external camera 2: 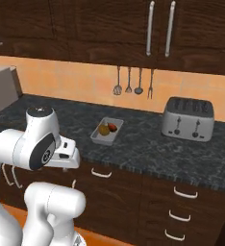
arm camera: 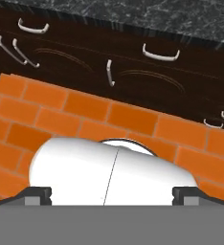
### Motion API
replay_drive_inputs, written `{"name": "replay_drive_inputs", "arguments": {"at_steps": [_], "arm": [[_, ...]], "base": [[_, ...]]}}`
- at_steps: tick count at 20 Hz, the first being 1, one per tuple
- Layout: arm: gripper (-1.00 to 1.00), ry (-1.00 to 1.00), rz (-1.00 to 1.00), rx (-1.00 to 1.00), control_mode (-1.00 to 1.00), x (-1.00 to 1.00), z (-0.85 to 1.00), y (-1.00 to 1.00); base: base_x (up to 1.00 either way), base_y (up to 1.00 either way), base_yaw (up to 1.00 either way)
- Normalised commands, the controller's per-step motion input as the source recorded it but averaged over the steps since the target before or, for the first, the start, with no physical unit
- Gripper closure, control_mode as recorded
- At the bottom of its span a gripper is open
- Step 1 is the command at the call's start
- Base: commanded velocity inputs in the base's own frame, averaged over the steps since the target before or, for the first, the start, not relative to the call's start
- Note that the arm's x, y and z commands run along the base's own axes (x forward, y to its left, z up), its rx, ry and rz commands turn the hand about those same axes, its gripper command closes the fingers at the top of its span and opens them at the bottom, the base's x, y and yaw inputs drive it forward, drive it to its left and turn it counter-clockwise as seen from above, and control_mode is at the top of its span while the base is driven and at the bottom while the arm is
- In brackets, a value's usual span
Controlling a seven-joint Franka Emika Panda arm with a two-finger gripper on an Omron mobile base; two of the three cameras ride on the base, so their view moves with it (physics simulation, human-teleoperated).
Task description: Take the meat container that has the shrimp and place it on the second highest rack of the freezer. Then take the vegetable container that has the bell pepper and avocado and place it on the highest rack of the freezer.
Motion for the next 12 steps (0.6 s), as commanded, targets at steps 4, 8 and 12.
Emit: {"name": "replay_drive_inputs", "arguments": {"at_steps": [4, 8, 12], "arm": [[-1.0, 0.0, 0.0, 0.0, 1.0, 0.0, 0.0, 0.0], [-1.0, 0.0, 0.0, 0.0, 1.0, 0.0, 0.0, 0.0], [-1.0, 0.0, 0.0, 0.0, 1.0, 0.0, 0.0, 0.0]], "base": [[0.48, 0.24, -0.15], [0.43, 0.13, -0.19], [0.47, 0.19, -0.32]]}}
